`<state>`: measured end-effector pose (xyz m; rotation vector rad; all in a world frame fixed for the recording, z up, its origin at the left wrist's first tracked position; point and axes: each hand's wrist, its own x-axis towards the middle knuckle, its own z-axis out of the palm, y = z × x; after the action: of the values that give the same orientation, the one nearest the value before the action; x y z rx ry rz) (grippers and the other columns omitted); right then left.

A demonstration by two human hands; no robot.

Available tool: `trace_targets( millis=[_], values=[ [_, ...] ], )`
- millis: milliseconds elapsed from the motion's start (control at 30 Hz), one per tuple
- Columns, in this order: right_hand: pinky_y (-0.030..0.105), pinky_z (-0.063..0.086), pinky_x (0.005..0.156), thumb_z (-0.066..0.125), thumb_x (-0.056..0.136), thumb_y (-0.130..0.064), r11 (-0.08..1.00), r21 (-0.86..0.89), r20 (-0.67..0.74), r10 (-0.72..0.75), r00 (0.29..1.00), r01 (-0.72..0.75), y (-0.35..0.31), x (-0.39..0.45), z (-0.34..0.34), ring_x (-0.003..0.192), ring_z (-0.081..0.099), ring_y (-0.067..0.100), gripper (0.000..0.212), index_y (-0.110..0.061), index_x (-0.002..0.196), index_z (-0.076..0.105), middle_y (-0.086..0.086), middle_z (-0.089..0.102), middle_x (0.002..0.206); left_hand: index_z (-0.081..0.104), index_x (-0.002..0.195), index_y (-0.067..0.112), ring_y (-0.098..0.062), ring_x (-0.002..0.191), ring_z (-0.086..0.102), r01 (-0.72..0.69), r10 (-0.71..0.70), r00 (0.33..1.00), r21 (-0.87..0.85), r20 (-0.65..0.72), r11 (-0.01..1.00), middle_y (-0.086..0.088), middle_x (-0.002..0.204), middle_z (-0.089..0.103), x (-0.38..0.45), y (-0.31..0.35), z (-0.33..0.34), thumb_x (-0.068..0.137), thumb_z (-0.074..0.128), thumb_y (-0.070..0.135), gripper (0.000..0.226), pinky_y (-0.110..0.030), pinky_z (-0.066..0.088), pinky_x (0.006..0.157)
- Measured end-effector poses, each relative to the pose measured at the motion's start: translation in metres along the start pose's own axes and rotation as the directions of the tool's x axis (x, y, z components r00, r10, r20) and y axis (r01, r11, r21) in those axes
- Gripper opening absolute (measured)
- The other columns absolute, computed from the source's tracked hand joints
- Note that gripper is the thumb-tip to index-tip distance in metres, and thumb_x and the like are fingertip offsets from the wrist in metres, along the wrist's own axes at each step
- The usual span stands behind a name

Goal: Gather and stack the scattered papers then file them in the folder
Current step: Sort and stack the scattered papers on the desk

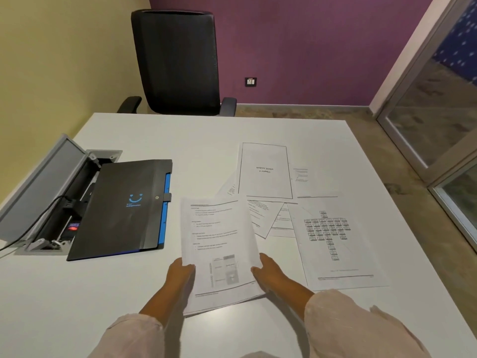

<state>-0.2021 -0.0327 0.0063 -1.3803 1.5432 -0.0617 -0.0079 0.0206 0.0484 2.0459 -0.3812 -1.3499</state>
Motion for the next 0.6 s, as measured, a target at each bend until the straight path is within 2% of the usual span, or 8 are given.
trace_targets(
  millis=[67, 167, 267, 333, 433, 533, 600],
  values=[
    [0.029, 0.041, 0.099, 0.046, 0.095, -0.015, 0.998, 0.032, -0.024, -0.055, 0.998, 0.055, 0.002, 0.000, -0.004, 0.122, 0.050, 0.026, 0.041, -0.009, 0.135, 0.038, 0.010, 0.050, 0.136, 0.049, 0.094, 0.009, -0.018, 0.067, 0.053, -0.059, 0.061, 0.998, -0.037, 0.032, 0.998, -0.003, 0.078, 0.055, -0.006, 0.001, -0.001, 0.091, 0.051, 0.006, 0.004, -0.033, 0.047, 0.067],
    [0.029, 0.043, 0.098, 0.053, 0.092, -0.011, 0.977, 0.145, -0.085, -0.146, 0.986, 0.157, 0.003, -0.003, -0.012, 0.120, 0.053, 0.024, 0.043, -0.011, 0.134, 0.044, 0.008, 0.056, 0.131, 0.049, 0.117, 0.009, -0.024, 0.086, 0.058, -0.199, 0.202, 0.979, -0.072, 0.035, 0.977, -0.008, 0.105, 0.060, -0.010, 0.003, -0.007, 0.092, 0.050, 0.005, 0.026, -0.039, 0.047, 0.083],
    [0.023, 0.047, 0.094, 0.057, 0.088, -0.005, 0.919, 0.310, -0.142, -0.209, 0.968, 0.244, -0.001, -0.008, -0.021, 0.113, 0.058, 0.020, 0.044, -0.012, 0.131, 0.049, 0.005, 0.061, 0.124, 0.050, 0.123, 0.008, -0.032, 0.106, 0.057, -0.323, 0.323, 0.946, -0.073, -0.005, 0.944, -0.009, 0.113, 0.059, -0.011, 0.010, -0.018, 0.090, 0.050, 0.002, 0.034, -0.044, 0.048, 0.093],
    [0.014, 0.049, 0.086, 0.056, 0.087, -0.001, 0.888, 0.348, -0.182, -0.249, 0.951, 0.299, -0.006, -0.009, -0.025, 0.101, 0.062, 0.011, 0.041, -0.011, 0.126, 0.051, 0.000, 0.063, 0.115, 0.051, 0.124, 0.006, -0.033, 0.111, 0.056, -0.388, 0.389, 0.921, -0.113, -0.018, 0.915, -0.010, 0.114, 0.059, -0.012, 0.014, -0.024, 0.088, 0.052, -0.002, 0.037, -0.050, 0.045, 0.099],
    [0.006, 0.049, 0.074, 0.055, 0.085, 0.006, 0.861, 0.345, -0.227, -0.309, 0.924, 0.373, -0.016, -0.009, -0.028, 0.087, 0.058, -0.002, 0.037, -0.011, 0.118, 0.054, -0.013, 0.062, 0.096, 0.051, 0.122, 0.008, -0.027, 0.103, 0.057, -0.445, 0.445, 0.895, -0.178, -0.042, 0.878, -0.009, 0.111, 0.061, -0.016, 0.019, -0.027, 0.086, 0.056, -0.004, 0.039, -0.043, 0.043, 0.099],
    [0.018, 0.047, 0.079, 0.059, 0.083, 0.005, 0.858, 0.283, -0.217, -0.378, 0.900, 0.429, -0.014, -0.008, -0.025, 0.087, 0.058, 0.001, 0.030, -0.006, 0.111, 0.055, -0.005, 0.061, 0.094, 0.050, 0.114, 0.018, -0.017, 0.097, 0.056, -0.497, 0.507, 0.861, -0.161, 0.030, 0.853, 0.000, 0.101, 0.060, -0.021, 0.022, -0.020, 0.084, 0.059, -0.005, 0.039, -0.039, 0.043, 0.093],
    [0.017, 0.047, 0.076, 0.061, 0.081, -0.004, 0.873, 0.259, -0.172, -0.380, 0.909, 0.414, -0.015, -0.010, -0.021, 0.084, 0.059, -0.006, 0.028, -0.009, 0.108, 0.053, -0.008, 0.060, 0.092, 0.048, 0.107, 0.023, -0.014, 0.093, 0.055, -0.480, 0.490, 0.869, -0.119, 0.074, 0.869, 0.001, 0.097, 0.058, -0.021, 0.022, -0.014, 0.084, 0.059, -0.003, 0.036, -0.041, 0.044, 0.092]
  ],
)
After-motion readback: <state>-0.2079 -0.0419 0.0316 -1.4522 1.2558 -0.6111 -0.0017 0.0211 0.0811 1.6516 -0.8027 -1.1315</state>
